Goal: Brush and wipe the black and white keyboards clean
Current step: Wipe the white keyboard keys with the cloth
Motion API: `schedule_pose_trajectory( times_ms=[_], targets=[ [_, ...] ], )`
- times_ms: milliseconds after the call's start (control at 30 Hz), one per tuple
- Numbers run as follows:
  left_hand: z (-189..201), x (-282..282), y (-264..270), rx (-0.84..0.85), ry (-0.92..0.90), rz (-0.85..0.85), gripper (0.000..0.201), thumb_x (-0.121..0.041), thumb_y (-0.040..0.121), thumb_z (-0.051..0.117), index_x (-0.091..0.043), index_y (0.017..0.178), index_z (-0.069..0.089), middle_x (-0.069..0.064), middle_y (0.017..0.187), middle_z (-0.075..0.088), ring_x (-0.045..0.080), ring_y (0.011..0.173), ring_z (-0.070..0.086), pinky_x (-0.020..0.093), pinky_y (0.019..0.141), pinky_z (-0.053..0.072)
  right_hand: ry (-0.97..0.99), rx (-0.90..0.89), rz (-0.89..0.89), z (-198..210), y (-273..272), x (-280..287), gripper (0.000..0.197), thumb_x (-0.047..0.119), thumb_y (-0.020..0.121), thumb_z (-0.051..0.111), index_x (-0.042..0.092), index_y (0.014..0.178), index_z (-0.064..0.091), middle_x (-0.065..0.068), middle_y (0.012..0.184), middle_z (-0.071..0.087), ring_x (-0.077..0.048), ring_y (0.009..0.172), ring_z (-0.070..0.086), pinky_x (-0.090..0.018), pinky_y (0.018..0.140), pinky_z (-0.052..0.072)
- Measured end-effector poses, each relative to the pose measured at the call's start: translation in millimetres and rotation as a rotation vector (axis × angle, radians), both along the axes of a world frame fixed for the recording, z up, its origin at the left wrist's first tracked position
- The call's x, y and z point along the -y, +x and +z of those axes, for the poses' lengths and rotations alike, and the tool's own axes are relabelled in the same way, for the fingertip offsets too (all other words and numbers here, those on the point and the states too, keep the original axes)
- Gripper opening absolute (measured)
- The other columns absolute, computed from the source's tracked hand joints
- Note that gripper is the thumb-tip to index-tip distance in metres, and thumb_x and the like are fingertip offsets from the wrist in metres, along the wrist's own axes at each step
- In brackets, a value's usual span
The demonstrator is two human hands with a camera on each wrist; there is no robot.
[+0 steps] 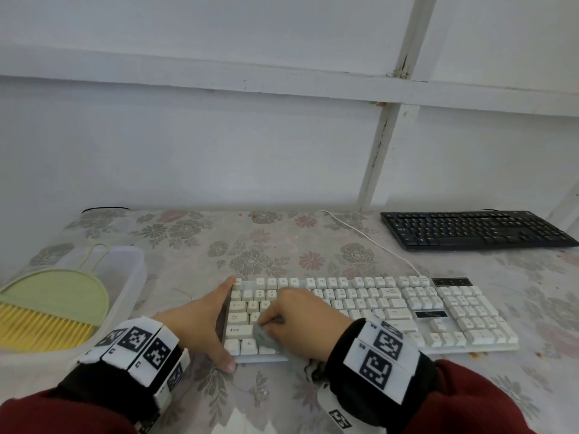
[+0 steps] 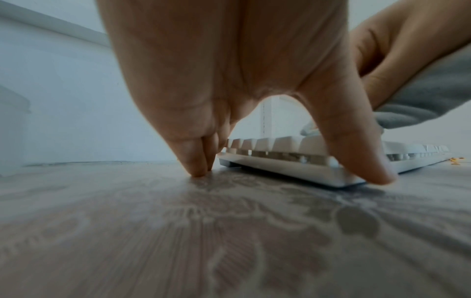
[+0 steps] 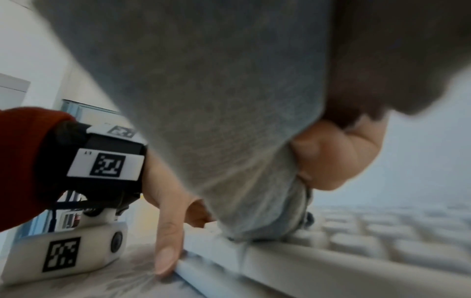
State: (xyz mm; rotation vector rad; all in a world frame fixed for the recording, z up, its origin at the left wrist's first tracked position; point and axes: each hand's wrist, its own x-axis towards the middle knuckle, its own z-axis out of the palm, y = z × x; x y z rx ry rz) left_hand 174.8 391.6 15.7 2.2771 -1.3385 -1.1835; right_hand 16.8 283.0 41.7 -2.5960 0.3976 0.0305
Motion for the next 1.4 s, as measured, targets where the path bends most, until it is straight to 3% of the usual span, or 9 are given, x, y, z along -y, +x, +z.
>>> schedule_pose_trajectory(
  times_ms=[100,200,333,467,733,900,1133,1233,1400],
  targets=[
    [0,0,-2,0.004,0.002,0.02,0.15,-0.036,0.045,0.092,-0.034,0.145,-0.02,-0.014,0.147,0.029,0.008,0.129,0.035,0.029,0.111,0.029,-0.009,-0.026,-0.02,3,-17,12,0.025,0.007,0.089,0.049,0.003,0.097,0.073,0.01,0.065,0.061,0.005,0.05,0.048,-0.005,0.059,0.03],
    [1,0,-4,0.012,0.004,0.017,0.146,-0.033,0.049,0.091,-0.033,0.145,-0.02,-0.015,0.146,0.029,0.004,0.123,0.034,0.024,0.109,0.028,-0.027,-0.044,-0.057,5,-35,23,0.029,0.008,0.091,0.048,0.01,0.105,0.073,0.012,0.078,0.068,0.003,0.067,0.054,0.002,0.061,0.027],
    [3,-1,-3,0.026,0.004,-0.014,0.156,-0.05,0.032,0.086,-0.033,0.145,-0.02,-0.014,0.148,0.027,0.007,0.13,0.034,0.025,0.11,0.028,-0.008,-0.109,-0.162,9,-63,44,0.027,0.015,0.093,0.05,0.016,0.108,0.072,0.009,0.097,0.072,-0.006,0.081,0.063,-0.007,0.071,0.044],
    [3,-2,-3,0.025,-0.006,-0.02,0.156,-0.057,0.026,0.078,-0.033,0.145,-0.02,-0.016,0.147,0.027,0.006,0.128,0.034,0.024,0.11,0.028,-0.025,-0.172,-0.256,20,-83,62,0.025,0.019,0.091,0.053,0.022,0.107,0.072,0.008,0.108,0.07,-0.004,0.091,0.061,-0.006,0.072,0.041],
    [1,-1,0,0.002,-0.012,-0.023,0.164,-0.064,0.019,0.079,-0.032,0.145,-0.02,-0.016,0.148,0.025,0.005,0.131,0.033,0.025,0.111,0.027,-0.048,-0.106,-0.229,5,-76,53,0.027,0.015,0.091,0.051,0.019,0.107,0.072,0.006,0.106,0.071,-0.008,0.097,0.062,-0.013,0.081,0.044],
    [0,0,-1,0.026,0.004,-0.013,0.157,-0.05,0.037,0.09,-0.03,0.145,-0.021,-0.015,0.15,0.022,0.006,0.132,0.031,0.024,0.111,0.026,-0.037,-0.147,-0.308,5,-99,71,0.031,0.013,0.09,0.051,0.028,0.076,0.074,0.022,0.059,0.057,-0.001,0.062,0.052,-0.013,0.067,0.042],
    [0,1,-3,0.015,0.009,0.004,0.143,-0.033,0.053,0.089,-0.029,0.145,-0.021,-0.018,0.144,0.024,0.001,0.122,0.031,0.019,0.104,0.027,-0.116,-0.213,-0.424,9,-130,95,0.025,0.017,0.092,0.053,0.023,0.107,0.073,0.01,0.106,0.071,0.003,0.081,0.055,-0.004,0.067,0.035],
    [0,0,-2,0.013,0.01,0.005,0.143,-0.034,0.053,0.089,-0.029,0.145,-0.021,-0.017,0.145,0.023,0.0,0.12,0.031,0.018,0.101,0.027,-0.175,-0.282,-0.458,17,-137,101,0.028,0.015,0.092,0.051,0.025,0.106,0.073,0.009,0.106,0.071,-0.004,0.088,0.059,-0.006,0.064,0.035],
    [2,0,-1,-0.012,0.015,-0.014,0.159,-0.053,0.03,0.087,-0.031,0.145,-0.021,-0.021,0.138,0.025,0.002,0.123,0.032,0.02,0.105,0.028,-0.129,-0.074,-0.385,30,-114,78,0.023,0.024,0.093,0.053,0.028,0.106,0.072,0.024,0.074,0.054,0.009,0.068,0.047,-0.002,0.06,0.031]
  ],
)
